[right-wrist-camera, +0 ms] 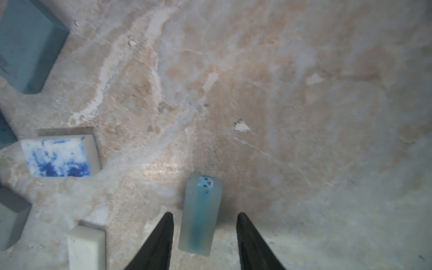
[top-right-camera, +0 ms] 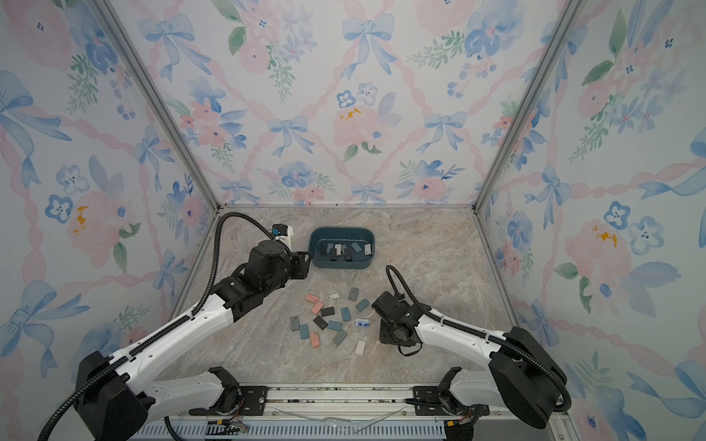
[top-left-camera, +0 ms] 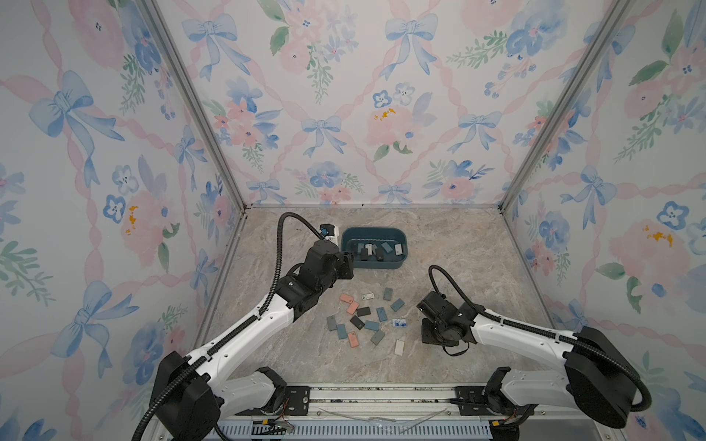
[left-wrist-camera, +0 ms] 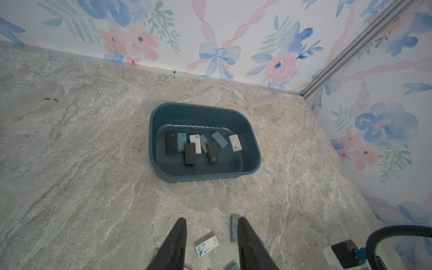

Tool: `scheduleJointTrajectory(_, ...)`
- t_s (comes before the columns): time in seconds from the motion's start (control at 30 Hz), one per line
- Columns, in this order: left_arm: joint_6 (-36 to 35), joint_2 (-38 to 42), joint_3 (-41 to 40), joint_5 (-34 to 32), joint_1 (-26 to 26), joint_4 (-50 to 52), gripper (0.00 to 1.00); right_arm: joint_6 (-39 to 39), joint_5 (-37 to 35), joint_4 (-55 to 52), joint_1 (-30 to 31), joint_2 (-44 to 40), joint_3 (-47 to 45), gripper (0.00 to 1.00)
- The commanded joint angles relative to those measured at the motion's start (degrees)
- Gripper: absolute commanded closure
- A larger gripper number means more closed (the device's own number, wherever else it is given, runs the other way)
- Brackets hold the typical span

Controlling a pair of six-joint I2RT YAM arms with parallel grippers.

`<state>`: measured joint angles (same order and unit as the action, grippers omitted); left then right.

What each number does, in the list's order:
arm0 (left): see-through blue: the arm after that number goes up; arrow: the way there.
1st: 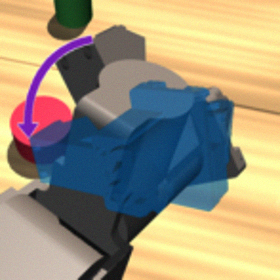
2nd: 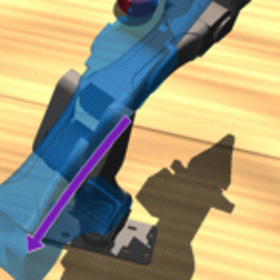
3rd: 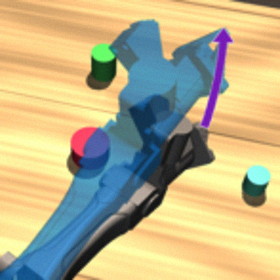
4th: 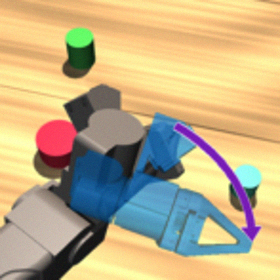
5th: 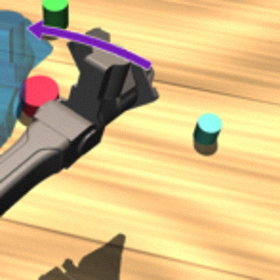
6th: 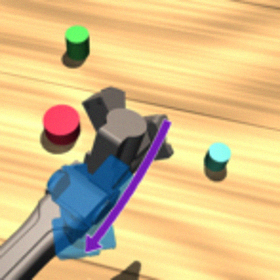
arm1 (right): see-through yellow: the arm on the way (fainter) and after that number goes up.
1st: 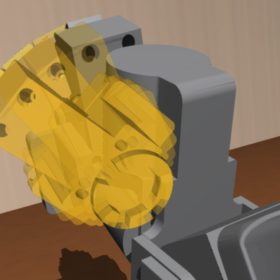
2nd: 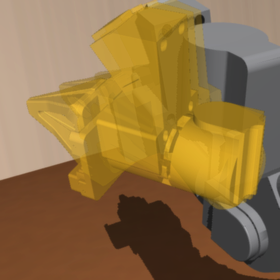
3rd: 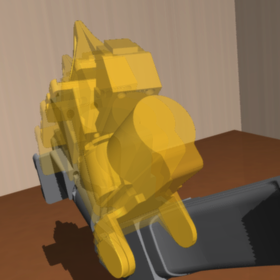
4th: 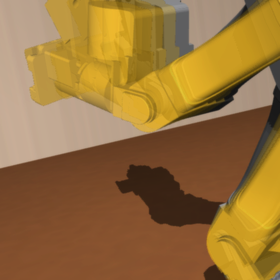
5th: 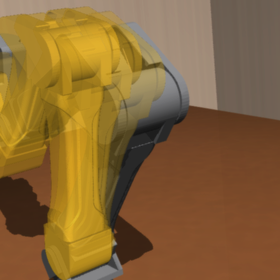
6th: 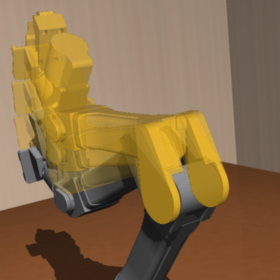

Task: Put the eraser in the storage box
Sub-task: Pick up the eraser from the center of the board.

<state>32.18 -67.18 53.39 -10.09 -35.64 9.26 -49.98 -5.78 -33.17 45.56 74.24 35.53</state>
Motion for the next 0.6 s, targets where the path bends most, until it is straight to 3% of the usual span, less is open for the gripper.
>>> scheduleJointTrajectory(0.0,0.9,1.6,-1.1,-0.6,-0.3,-0.4,0.61,-0.1,0.6,0.4,0.8,1.1,-0.3,0.53)
scheduleJointTrajectory(0.2,1.0,2.3,-1.7,-0.6,-0.3,-0.4,0.62,0.1,0.9,0.6,0.9,2.2,-0.4,0.57)
scheduleJointTrajectory(0.57,1.0,2.8,-2.1,-1.1,-0.3,-0.4,0.63,0.1,1.2,0.9,1.1,3.1,0.1,0.75)
